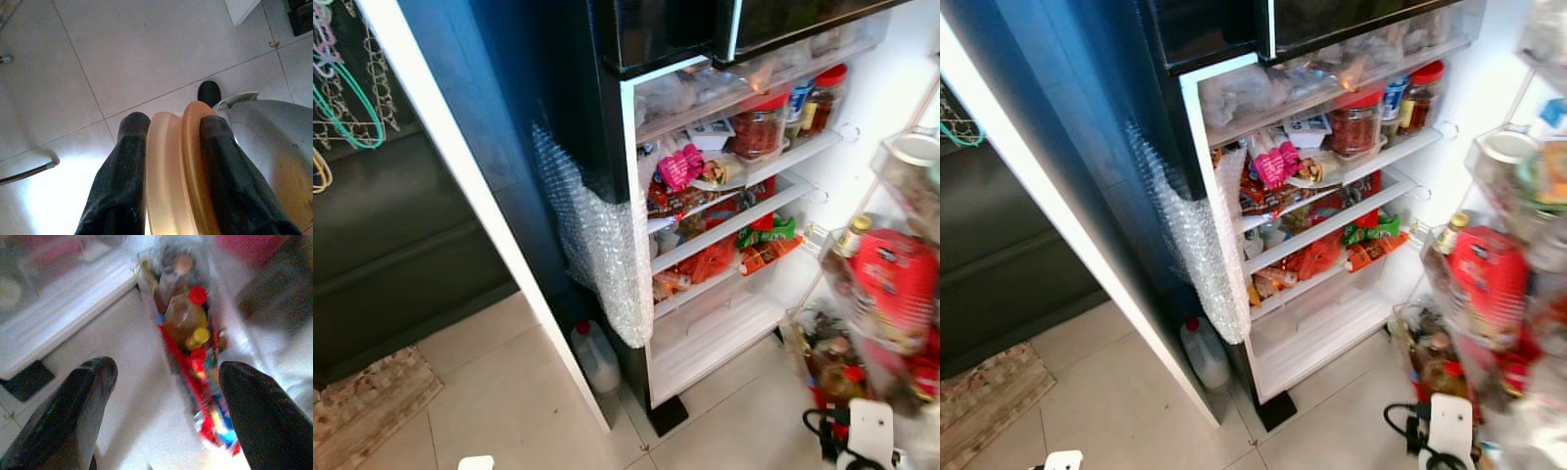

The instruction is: Restocking fridge

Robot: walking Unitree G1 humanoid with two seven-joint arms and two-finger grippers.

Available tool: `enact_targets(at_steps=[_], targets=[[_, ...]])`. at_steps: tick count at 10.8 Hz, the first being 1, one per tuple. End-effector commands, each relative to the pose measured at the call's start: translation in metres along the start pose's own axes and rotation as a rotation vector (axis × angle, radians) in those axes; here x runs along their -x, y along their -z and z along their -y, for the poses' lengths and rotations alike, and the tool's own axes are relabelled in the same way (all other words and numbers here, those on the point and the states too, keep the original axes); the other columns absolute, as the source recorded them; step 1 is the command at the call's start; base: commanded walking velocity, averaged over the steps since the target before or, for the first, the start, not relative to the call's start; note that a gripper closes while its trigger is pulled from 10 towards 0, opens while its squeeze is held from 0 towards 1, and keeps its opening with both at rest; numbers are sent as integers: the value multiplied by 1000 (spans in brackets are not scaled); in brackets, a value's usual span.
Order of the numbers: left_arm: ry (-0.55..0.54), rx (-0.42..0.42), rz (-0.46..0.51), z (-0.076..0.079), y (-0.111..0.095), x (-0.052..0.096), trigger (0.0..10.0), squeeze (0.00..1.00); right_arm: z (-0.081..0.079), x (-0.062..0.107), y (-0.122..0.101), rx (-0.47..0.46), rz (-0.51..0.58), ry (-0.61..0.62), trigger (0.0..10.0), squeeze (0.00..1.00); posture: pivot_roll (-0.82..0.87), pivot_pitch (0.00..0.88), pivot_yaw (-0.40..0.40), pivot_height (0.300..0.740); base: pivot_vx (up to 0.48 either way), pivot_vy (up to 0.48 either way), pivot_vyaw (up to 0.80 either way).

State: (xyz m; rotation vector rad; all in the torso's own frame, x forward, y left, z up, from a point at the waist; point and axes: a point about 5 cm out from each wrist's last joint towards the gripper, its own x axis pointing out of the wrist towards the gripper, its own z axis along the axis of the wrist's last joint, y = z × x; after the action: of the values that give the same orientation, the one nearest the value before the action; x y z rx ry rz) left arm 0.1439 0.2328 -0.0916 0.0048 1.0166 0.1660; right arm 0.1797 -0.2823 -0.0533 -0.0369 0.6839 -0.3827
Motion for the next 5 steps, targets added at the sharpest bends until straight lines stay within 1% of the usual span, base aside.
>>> enact_targets(at_steps=[1,2,3,4,5], targets=[[9,3,-20,0,6,1,10000,0,-7,6,19,-2,-82,-36,10000,0,-119,85,76,740,0,0,0],[13,-14,-19,0,5,1,10000,0,-24,15,44,14,-202,-137,10000,0,-117,84,75,740,0,0,0],[15,-17,-17,1,5,1,10000,0,-28,19,51,3,-233,-158,10000,0,-115,83,74,740,0,0,0],[16,-18,-15,1,4,1,10000,0,-37,24,61,12,-274,-198,10000,0,-117,82,72,740,0,-270,0],[17,-17,-15,1,5,1,10000,0,-38,29,68,6,-292,-196,10000,0,-116,83,72,740,0,-266,0]])
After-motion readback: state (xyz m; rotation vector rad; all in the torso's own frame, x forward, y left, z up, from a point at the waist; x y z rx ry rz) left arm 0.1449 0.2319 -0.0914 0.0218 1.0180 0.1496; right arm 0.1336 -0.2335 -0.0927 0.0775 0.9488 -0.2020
